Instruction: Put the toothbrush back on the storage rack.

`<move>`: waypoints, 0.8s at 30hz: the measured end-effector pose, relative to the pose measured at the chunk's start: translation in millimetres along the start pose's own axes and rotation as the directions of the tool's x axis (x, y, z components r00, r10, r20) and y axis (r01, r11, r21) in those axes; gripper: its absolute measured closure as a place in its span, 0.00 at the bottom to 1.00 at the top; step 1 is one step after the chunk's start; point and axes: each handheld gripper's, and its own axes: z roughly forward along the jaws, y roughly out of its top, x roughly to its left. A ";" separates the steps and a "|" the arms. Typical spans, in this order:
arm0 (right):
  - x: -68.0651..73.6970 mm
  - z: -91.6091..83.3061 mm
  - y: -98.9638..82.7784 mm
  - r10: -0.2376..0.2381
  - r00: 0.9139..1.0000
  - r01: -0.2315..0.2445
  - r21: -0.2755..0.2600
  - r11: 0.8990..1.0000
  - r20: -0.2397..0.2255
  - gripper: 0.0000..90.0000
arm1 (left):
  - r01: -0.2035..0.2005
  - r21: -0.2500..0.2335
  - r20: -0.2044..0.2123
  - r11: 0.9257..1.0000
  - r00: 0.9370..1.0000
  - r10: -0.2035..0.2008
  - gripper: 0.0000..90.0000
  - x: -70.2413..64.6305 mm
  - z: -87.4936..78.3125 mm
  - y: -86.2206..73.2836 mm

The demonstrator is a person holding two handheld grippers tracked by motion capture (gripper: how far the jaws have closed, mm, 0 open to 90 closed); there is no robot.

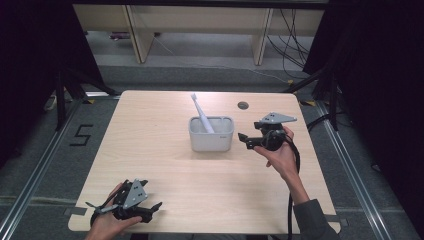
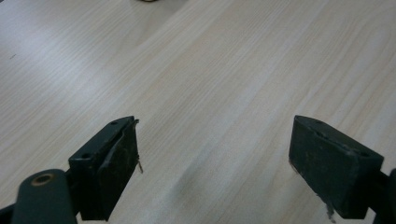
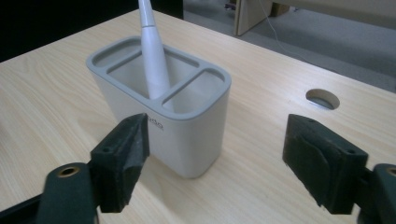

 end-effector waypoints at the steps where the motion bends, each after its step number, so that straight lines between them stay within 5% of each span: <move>1: 1.2 -0.9 -1.3 0.023 1.000 -0.023 0.002 1.000 0.004 0.25 | -0.002 0.003 0.007 1.000 1.000 0.002 0.17 0.3 -0.4 0.0; 24: 22.9 -12.0 -24.1 -0.004 1.000 0.005 0.065 0.998 -0.013 0.19 | -0.019 0.019 0.003 1.000 1.000 0.019 0.17 1.0 -1.3 0.4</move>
